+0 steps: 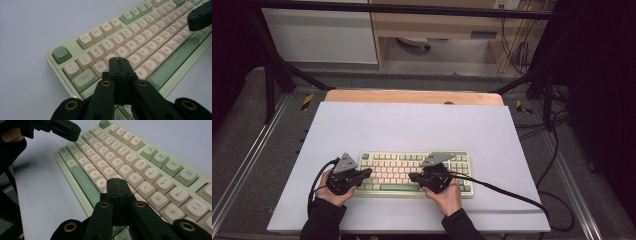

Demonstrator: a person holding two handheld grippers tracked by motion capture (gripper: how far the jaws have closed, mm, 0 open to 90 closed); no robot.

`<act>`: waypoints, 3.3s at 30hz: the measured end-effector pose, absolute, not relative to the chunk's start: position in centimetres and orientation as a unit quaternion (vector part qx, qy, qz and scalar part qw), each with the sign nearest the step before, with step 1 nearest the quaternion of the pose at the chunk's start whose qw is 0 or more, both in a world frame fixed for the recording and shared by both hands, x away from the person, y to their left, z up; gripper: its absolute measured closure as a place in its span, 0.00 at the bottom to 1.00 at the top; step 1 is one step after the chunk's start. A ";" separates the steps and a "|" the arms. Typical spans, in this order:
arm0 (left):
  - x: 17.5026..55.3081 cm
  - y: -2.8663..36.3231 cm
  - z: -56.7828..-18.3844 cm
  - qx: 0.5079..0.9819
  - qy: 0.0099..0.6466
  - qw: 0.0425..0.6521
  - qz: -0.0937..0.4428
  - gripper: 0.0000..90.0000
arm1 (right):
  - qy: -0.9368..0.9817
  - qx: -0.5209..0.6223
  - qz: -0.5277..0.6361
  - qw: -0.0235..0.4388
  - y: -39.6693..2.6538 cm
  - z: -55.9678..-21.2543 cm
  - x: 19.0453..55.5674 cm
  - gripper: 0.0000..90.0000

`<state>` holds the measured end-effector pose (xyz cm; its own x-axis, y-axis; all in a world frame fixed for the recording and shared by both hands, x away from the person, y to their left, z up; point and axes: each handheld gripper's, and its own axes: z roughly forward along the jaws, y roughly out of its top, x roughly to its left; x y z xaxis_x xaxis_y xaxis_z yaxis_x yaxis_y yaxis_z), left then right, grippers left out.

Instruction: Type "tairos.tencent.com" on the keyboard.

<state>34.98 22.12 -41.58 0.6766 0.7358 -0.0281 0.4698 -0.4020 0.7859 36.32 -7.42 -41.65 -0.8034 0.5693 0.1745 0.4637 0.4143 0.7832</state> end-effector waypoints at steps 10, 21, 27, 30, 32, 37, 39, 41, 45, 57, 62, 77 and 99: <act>35.0 22.2 -41.6 0.820 0.368 0.406 0.164 1.00 | 0.845 0.307 0.435 0.050 -6.0 -42.8 36.7 1.00; 35.0 22.1 -41.6 0.822 0.366 0.405 0.164 1.00 | 0.849 0.303 0.430 0.050 -5.6 -43.4 36.7 1.00; 35.0 22.1 -41.5 0.821 0.366 0.407 0.164 1.00 | 0.852 0.301 0.426 0.049 -5.6 -43.4 36.7 1.00; 34.9 22.1 -41.5 0.820 0.366 0.407 0.165 1.00 | 0.849 0.301 0.430 0.057 -5.8 -42.9 36.6 1.00; 34.9 22.1 -41.4 0.820 0.365 0.407 0.165 1.00 | 0.849 0.301 0.430 0.061 -6.1 -42.5 36.6 1.00; 34.8 22.0 -41.3 0.820 0.364 0.409 0.166 1.00 | 0.849 0.297 0.432 0.072 -6.9 -41.4 36.5 1.00; 34.8 22.0 -41.3 0.820 0.363 0.410 0.166 1.00 | 0.847 0.298 0.434 0.076 -7.4 -41.2 36.4 1.00; 34.8 21.9 -41.3 0.820 0.363 0.410 0.165 1.00 | 0.845 0.302 0.434 0.078 -7.8 -41.0 36.4 1.00; 34.7 21.8 -41.2 0.820 0.362 0.411 0.164 1.00 | 0.842 0.308 0.437 0.077 -8.8 -41.0 36.3 1.00; 34.6 20.7 -41.0 0.825 0.353 0.410 0.164 1.00 | 0.834 0.329 0.436 0.082 -11.7 -41.5 35.9 1.00; 34.7 20.0 -40.9 0.827 0.348 0.409 0.165 1.00 | 0.833 0.329 0.436 0.083 -12.3 -41.6 35.7 1.00; 35.8 17.2 -41.0 0.835 0.339 0.404 0.159 1.00 | 0.830 0.330 0.440 0.089 -13.3 -41.5 35.4 1.00; 37.7 14.6 -42.4 0.840 0.344 0.387 0.160 1.00 | 0.830 0.331 0.440 0.088 -13.4 -41.6 35.4 1.00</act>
<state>37.68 14.61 -42.45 0.7117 0.7025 0.0024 0.4549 -0.4634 0.7604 35.40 -13.36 -41.60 -0.7660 0.6261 0.1456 0.4720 0.3941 0.7886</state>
